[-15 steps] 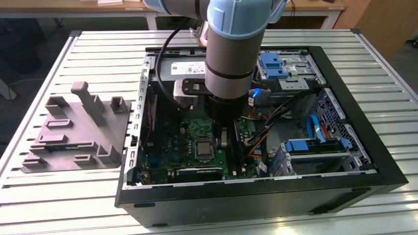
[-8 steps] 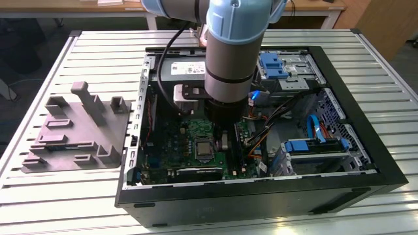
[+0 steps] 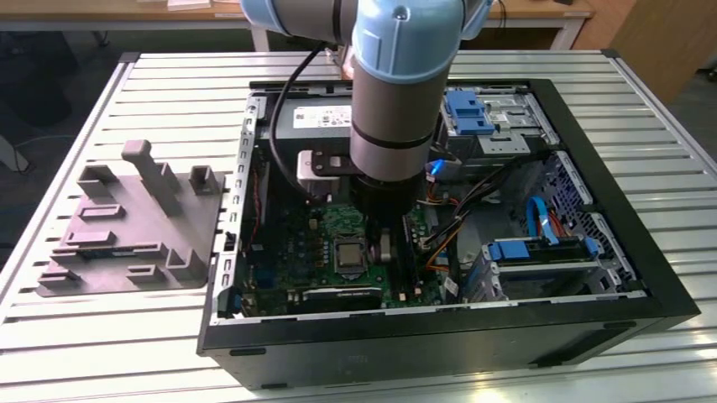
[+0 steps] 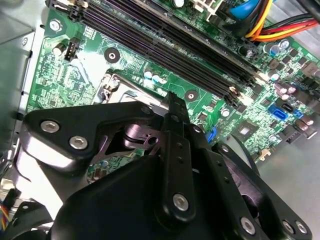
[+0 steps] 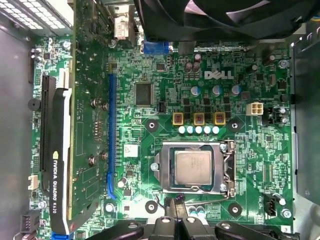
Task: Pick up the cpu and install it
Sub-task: 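Install the first cpu locking lever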
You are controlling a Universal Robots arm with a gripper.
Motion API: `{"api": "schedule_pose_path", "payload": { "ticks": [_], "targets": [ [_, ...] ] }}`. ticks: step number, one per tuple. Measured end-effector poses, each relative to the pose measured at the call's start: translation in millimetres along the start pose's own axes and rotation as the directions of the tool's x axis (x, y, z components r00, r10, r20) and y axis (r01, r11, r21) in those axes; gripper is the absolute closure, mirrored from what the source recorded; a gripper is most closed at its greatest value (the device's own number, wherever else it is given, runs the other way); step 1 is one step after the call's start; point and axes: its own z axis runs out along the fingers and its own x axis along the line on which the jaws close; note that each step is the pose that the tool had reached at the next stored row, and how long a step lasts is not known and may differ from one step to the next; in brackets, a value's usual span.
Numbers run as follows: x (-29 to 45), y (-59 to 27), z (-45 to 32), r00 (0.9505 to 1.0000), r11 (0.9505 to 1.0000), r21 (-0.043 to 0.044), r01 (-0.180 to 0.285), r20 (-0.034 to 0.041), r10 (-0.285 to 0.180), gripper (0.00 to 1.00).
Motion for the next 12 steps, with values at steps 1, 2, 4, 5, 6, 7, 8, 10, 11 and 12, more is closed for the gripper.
{"api": "schedule_pose_path", "payload": {
  "ticks": [1,2,4,5,6,7,8,10,11,12],
  "targets": [
    [0.0,0.0,1.2,1.0,1.0,0.0,0.0,0.0,0.0,0.89],
    [-0.1,-0.1,2.3,1.0,1.0,0.0,0.001,0.0,-0.001,0.89],
    [0.2,-0.1,3.8,1.0,1.0,0.0,0.001,-0.0001,-0.001,0.89],
    [0.3,-0.1,4.6,1.0,1.0,0.0001,0.002,0.0,-0.002,0.89],
    [0.5,-0.1,5.4,1.0,1.0,0.0001,0.002,0.0001,-0.002,0.89],
    [0.8,-0.2,6.3,1.0,1.0,0.0002,0.003,0.0001,-0.003,0.89],
    [1.0,-0.2,7.2,1.0,1.0,0.0003,0.003,0.0002,-0.003,0.89],
    [1.4,-0.2,9.4,1.0,1.0,0.0003,0.004,-0.0001,-0.004,0.89],
    [1.6,-0.2,10.7,1.0,1.0,0.0003,0.005,-0.0002,-0.005,0.89],
    [1.8,-0.2,11.5,1.0,1.0,0.0003,0.006,-0.0002,-0.006,0.89]
  ]
}}
